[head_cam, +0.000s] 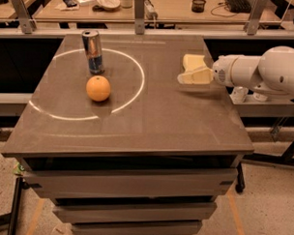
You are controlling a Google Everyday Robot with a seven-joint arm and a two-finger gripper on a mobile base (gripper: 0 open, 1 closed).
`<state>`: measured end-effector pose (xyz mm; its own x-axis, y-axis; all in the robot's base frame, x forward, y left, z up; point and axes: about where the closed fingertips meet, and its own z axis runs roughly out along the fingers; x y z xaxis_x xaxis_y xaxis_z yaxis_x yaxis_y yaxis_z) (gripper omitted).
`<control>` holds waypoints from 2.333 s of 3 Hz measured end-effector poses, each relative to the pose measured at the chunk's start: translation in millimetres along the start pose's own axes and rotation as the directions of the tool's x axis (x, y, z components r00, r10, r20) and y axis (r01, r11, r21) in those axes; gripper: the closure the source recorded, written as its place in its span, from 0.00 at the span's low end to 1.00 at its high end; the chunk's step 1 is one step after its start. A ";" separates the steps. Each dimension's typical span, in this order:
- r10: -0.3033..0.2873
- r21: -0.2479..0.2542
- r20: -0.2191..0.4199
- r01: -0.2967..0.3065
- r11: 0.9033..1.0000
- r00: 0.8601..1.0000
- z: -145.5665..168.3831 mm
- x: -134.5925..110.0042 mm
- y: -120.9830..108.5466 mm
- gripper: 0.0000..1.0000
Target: Move sponge near orange
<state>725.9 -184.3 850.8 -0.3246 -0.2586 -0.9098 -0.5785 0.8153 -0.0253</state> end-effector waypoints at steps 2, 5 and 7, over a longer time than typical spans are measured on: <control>-0.009 -0.032 -0.015 0.008 0.999 1.000 18.7 6.1 -1.6 0.18; -0.045 -0.111 0.003 0.045 0.993 0.999 20.6 -2.7 6.6 0.88; -0.063 -0.378 0.183 0.129 0.917 0.981 -28.0 -66.9 49.3 1.00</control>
Offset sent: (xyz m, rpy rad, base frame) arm 0.0188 0.0058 -0.0163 -0.0121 0.0171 0.0494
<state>698.1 -141.4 922.0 -0.1456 -0.2103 -0.9667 -0.8552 0.5181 0.0161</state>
